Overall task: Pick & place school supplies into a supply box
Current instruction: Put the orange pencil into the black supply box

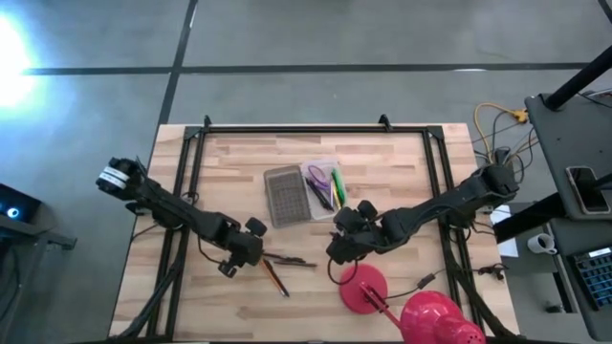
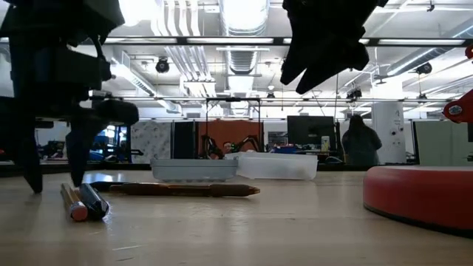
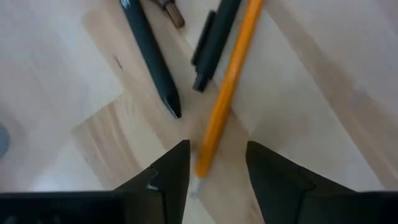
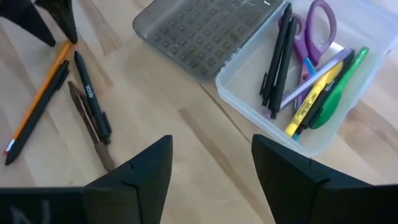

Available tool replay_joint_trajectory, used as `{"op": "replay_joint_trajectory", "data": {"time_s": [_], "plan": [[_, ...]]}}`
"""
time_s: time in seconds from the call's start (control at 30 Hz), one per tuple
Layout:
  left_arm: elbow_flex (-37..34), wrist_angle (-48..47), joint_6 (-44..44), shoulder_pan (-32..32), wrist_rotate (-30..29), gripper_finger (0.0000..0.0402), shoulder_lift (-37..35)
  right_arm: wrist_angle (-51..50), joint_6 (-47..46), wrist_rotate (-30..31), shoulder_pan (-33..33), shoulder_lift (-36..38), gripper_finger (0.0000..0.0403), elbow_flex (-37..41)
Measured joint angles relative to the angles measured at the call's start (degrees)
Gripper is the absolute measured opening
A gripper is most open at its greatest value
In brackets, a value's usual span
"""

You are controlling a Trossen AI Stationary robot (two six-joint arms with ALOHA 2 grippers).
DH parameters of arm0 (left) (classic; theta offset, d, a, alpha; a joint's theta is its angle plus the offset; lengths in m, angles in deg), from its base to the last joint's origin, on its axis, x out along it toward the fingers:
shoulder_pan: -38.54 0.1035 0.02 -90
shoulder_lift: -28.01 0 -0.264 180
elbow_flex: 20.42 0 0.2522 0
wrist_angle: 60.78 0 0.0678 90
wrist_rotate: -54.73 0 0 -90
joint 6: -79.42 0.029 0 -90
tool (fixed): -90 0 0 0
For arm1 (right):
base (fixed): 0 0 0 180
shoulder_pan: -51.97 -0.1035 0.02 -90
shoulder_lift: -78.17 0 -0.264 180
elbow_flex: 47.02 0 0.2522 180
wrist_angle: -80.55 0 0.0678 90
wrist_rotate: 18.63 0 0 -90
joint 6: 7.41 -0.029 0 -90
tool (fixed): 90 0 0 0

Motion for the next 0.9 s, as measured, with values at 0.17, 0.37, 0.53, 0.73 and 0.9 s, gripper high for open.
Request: {"op": "replay_joint_trajectory", "data": {"time_s": [0.17, 0.37, 0.53, 0.73, 0.9], "plan": [[1.24, 1.22, 0.10, 0.37, 0.21, 0.0142, 3.94, 0.08, -0.86, -0.02, -0.02, -0.38, 0.0210, -0.09], [2.40, -0.06, 2.51, 0.28, 1.59, 0.0085, 6.97, -0.07, -0.96, 0.00, -0.02, -0.38, 0.0210, -0.09], [2.42, -1.19, 4.07, 0.26, 3.32, 0.0012, 7.01, -0.75, -3.14, 0.08, -0.02, -0.38, 0.0209, -0.09], [2.63, -4.65, 2.76, 0.26, 3.55, 0.0005, 3.39, -0.82, -3.17, 0.22, -0.02, -0.38, 0.0204, -0.09], [5.25, -11.09, 0.98, 0.39, 3.59, 0.0000, -5.05, -2.48, -3.21, 0.27, -0.07, -0.33, 0.0199, -0.09]]}}
